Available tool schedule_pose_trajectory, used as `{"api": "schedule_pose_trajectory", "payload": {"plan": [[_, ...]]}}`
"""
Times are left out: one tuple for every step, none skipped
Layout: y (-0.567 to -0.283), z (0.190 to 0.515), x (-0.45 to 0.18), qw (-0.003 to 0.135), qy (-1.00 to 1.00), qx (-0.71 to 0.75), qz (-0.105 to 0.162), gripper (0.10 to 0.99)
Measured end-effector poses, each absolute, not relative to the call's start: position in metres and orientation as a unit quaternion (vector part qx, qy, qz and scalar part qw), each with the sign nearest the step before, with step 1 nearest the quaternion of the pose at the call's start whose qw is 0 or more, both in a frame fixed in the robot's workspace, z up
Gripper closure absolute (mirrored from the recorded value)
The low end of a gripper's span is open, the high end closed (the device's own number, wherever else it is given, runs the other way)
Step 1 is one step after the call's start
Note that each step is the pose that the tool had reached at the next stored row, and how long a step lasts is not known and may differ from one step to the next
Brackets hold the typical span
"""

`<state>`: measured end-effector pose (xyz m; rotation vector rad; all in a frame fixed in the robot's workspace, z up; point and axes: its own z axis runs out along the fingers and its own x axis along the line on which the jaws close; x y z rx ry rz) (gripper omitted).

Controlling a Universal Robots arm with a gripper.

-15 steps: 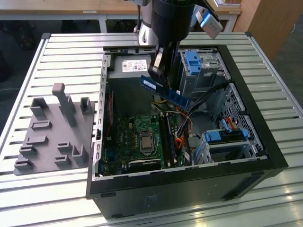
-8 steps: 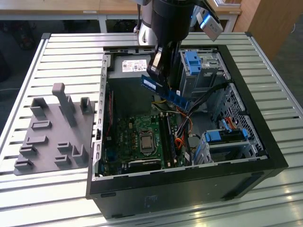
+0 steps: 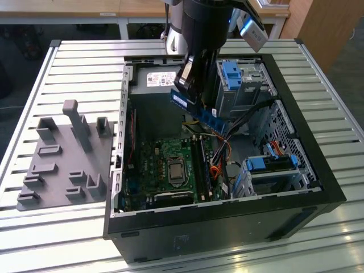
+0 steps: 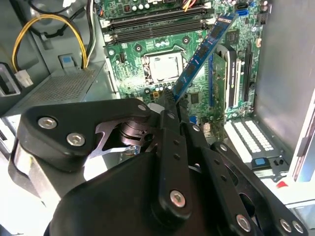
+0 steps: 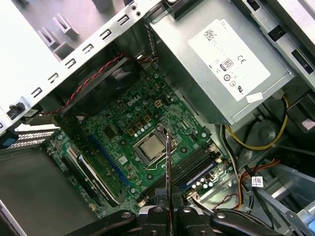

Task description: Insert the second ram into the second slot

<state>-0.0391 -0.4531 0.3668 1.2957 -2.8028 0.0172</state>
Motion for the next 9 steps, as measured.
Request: {"api": "schedule_pose_trajectory", "payload": {"plan": [[-0.453,0.3668,-0.0391,0.027,-0.909,0.415,0.005,0.949],[-0.4531,0.3667,-0.0391,0.027,-0.911,0.411,0.005,0.949],[-0.4531,0.3667,-0.0391,0.027,-0.913,0.407,0.005,0.949],[-0.4531,0.3667,-0.0391,0.027,-0.914,0.404,0.005,0.949],[-0.4531,0.3667,-0.0391,0.027,-0.916,0.4,0.005,0.949],[-0.4531,0.3666,-0.0391,0.027,-0.918,0.397,0.005,0.949],[-0.4531,0.3666,-0.0391,0.027,-0.919,0.393,0.005,0.949],[-0.4531,0.3666,-0.0391,0.027,-0.921,0.389,0.005,0.949],[-0.4531,0.3666,-0.0391,0.027,-0.922,0.386,0.005,0.949]]}}
